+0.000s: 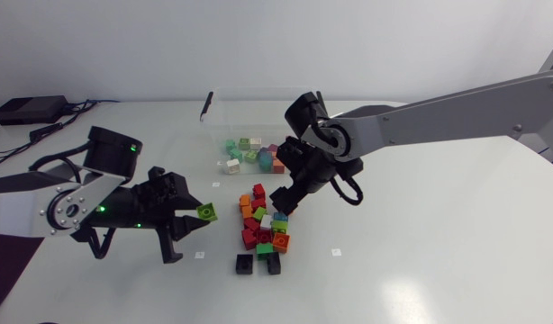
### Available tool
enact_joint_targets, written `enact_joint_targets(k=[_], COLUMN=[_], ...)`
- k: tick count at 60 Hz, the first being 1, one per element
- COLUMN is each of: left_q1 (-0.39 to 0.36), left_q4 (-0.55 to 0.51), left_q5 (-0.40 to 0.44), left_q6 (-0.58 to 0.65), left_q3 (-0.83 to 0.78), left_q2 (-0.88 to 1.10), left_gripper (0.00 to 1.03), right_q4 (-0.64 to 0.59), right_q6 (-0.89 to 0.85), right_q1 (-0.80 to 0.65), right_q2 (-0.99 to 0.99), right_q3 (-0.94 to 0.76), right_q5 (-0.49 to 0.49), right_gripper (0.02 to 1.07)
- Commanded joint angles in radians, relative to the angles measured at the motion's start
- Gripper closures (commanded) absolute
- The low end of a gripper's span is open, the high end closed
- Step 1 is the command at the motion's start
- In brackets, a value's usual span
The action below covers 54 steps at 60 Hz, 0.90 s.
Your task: Place the duplo bricks in the container
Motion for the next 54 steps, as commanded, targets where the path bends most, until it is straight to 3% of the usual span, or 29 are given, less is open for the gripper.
enact_joint_targets(k=[1,15,33,54], left_q1=[0.026,0.054,0.052,0.025], left_q4=[-0.015,-0.017,0.059,0.103], left_q5=[0.003,0.012,0.017,-0.012], left_q6=[0.004,-0.035,-0.202,-0.369], left_q3=[0.041,0.074,0.170,0.339], left_q2=[-0.041,-0.074,-0.064,0.061], left_gripper=[0.85,0.85,0.85,0.85], right_q4=[-0.034,-0.095,-0.137,-0.151], right_q6=[0.042,0.053,0.052,0.049], right_q1=[0.012,0.024,0.032,0.035], right_q2=[0.045,0.118,0.174,0.222], right_q3=[0.051,0.117,0.160,0.179], right_q5=[0.018,0.049,0.049,0.046], right_gripper=[0.10,0.13,0.21,0.62])
